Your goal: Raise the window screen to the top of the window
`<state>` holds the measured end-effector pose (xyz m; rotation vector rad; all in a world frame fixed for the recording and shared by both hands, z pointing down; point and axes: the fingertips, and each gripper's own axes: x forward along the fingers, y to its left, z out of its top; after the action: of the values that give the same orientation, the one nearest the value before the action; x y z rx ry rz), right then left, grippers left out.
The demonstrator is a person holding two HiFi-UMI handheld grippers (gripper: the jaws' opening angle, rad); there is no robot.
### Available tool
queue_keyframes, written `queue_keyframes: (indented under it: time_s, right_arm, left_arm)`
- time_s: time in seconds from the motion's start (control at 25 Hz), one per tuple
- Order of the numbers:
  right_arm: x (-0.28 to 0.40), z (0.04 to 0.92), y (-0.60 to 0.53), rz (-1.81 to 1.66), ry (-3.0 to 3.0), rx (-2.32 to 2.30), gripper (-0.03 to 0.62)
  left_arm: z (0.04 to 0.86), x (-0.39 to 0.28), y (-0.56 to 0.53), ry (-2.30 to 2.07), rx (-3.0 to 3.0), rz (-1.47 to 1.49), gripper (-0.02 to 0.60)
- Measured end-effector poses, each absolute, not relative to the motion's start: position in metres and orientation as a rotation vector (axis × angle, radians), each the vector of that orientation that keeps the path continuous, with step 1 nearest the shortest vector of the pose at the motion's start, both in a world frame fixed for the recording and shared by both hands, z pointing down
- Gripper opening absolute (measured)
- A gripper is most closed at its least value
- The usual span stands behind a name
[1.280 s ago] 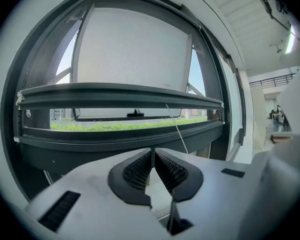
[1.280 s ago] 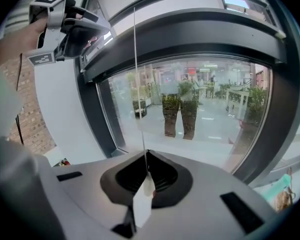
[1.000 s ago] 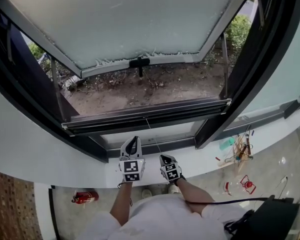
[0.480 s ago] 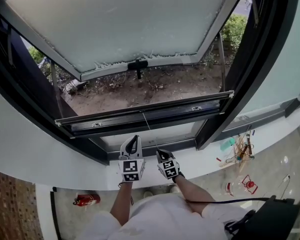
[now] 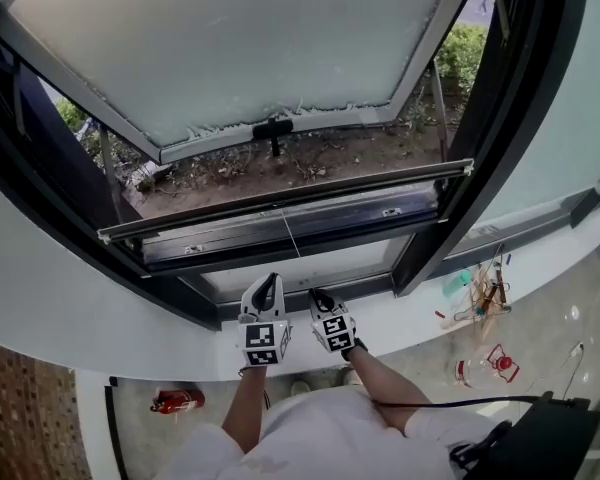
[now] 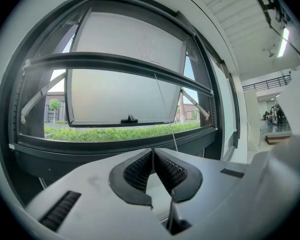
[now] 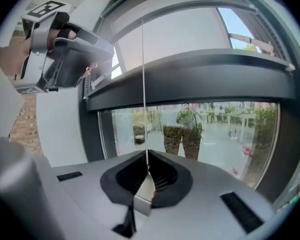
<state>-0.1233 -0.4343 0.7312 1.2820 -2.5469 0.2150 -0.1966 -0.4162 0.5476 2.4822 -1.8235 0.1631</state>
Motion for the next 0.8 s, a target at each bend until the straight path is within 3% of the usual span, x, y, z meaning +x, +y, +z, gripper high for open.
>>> queue_keyframes:
  time_s: [0.8]
  right_arm:
    - [-0.13,0.68,-0.439,0.19,-2.643,1.335,0.0]
  left_arm:
    - [0.553,-0.186,-0.413,-1.79,2.472,0.155,0.014]
